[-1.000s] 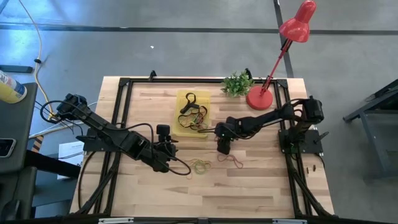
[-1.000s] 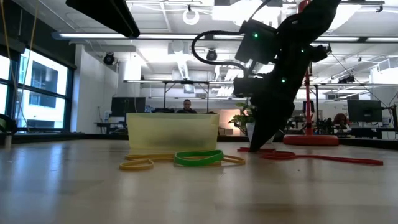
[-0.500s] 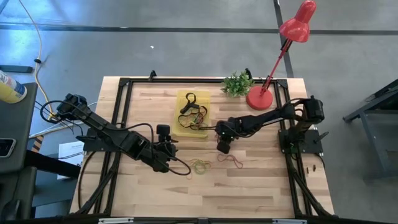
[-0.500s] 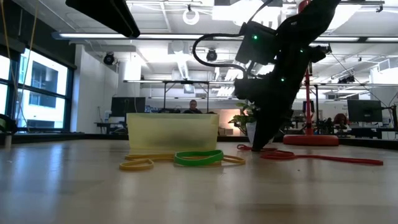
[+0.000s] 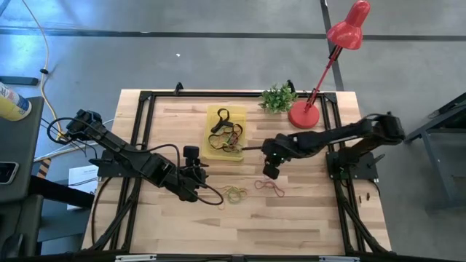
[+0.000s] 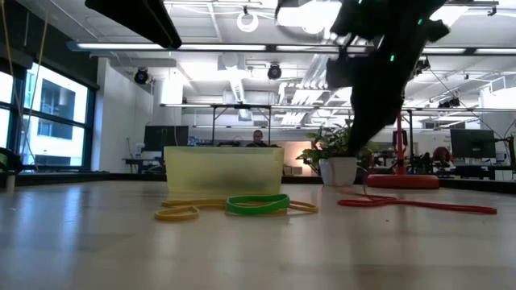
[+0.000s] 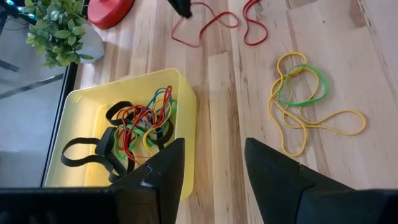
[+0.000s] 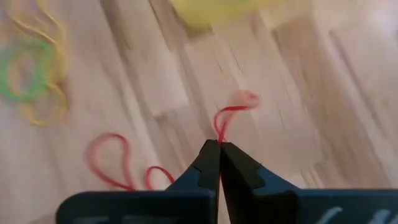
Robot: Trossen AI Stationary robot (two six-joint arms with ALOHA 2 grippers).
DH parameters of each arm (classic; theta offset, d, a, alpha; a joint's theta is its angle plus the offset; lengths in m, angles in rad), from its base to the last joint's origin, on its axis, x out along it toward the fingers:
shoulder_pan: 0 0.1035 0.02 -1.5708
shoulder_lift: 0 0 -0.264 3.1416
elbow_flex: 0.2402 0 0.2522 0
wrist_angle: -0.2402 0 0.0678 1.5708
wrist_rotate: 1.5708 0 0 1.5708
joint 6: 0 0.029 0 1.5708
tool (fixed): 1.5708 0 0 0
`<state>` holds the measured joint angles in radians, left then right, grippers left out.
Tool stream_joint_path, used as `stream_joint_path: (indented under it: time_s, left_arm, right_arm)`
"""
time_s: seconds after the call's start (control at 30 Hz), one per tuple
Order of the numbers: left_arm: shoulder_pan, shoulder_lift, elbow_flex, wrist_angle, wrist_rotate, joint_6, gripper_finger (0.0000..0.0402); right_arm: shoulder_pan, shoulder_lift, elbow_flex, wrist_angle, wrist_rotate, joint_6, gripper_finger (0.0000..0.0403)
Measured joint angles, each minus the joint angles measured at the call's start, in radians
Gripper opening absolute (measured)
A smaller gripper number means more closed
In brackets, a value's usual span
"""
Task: Pick and place rubber bands into bin
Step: Put the red rubber band into the yellow bin
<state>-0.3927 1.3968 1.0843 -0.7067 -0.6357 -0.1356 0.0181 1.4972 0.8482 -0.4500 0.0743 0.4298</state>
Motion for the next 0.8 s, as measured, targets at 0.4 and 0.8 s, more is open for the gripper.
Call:
stream_joint_path:
  time_s: [0.4,0.8]
  left_arm:
    - [0.0,0.0,0.0,-0.002,0.0,0.0,0.0156]
    - [-0.001,0.0,0.0,-0.003,0.146,-0.008,0.0156]
  right_arm:
    - [0.023,-0.243,0.003,0.021,0.125,0.037,0.0001]
    - [0.022,-0.328,0.004,0.238,0.126,-0.138,0.0]
